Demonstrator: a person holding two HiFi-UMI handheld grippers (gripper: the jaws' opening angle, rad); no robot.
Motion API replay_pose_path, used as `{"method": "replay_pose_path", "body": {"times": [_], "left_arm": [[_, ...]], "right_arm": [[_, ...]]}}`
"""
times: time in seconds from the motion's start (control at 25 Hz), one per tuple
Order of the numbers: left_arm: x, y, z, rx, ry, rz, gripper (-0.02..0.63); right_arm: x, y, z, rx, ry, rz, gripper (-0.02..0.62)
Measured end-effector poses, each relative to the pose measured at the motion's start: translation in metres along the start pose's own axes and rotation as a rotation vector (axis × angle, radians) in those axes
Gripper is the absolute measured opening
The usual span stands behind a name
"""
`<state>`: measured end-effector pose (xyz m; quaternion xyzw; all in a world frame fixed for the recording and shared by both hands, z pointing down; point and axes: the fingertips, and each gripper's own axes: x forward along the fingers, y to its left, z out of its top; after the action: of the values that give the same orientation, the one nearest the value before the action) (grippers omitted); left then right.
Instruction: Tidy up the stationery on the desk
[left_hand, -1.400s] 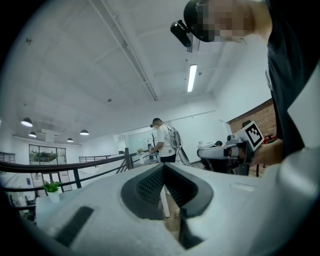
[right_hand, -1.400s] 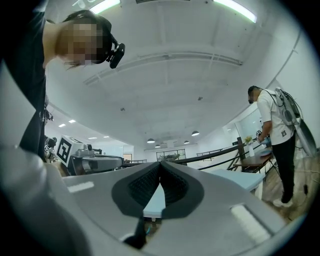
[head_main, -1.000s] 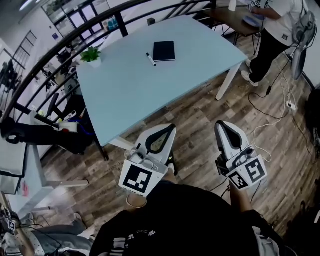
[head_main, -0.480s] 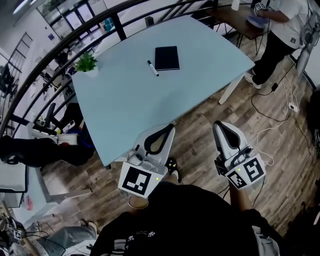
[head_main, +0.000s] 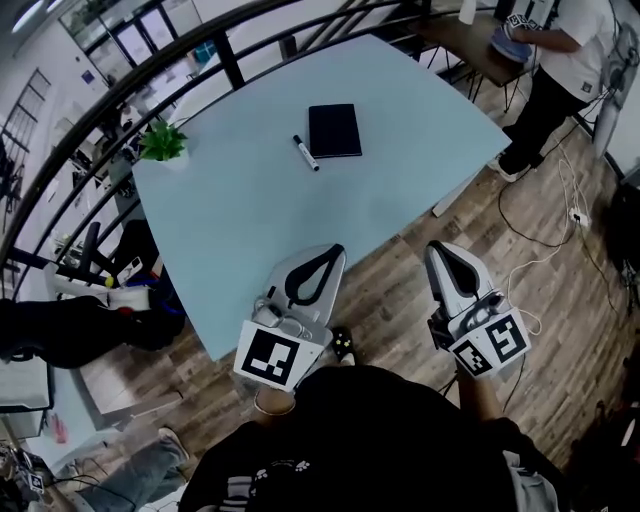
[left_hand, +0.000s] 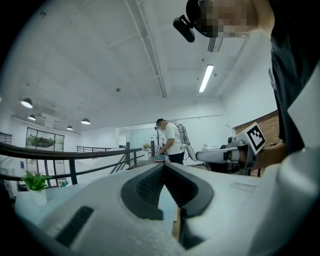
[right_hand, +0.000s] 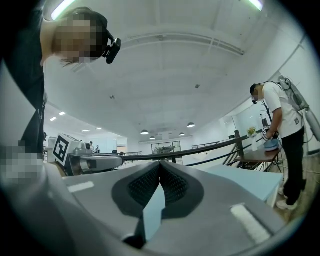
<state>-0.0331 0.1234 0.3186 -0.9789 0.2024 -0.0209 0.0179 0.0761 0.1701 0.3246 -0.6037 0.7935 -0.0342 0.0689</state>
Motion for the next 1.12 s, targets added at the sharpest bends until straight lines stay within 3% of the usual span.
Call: {"method": "replay_pose_path", "body": {"times": [0.36, 0.76, 1.12], "left_arm": [[0.013, 0.052, -0.002, -0.005, -0.024, -0.022, -0.005], [0.029, 0.072, -0.010, -0.014, -0.003, -0.007, -0.003], [0.076, 0.106, -0.010, -0.013, 0.019, 0.053, 0.002]], "right_arm": [[0.052, -0.009, -0.004, -0.004, -0.004, -0.030, -0.004], [0.078, -0.024, -0.011, 0.010, 0.004, -0.021, -0.003], [0.123, -0.075, -0.005, 0.031, 0.009, 0.017, -0.003]]}}
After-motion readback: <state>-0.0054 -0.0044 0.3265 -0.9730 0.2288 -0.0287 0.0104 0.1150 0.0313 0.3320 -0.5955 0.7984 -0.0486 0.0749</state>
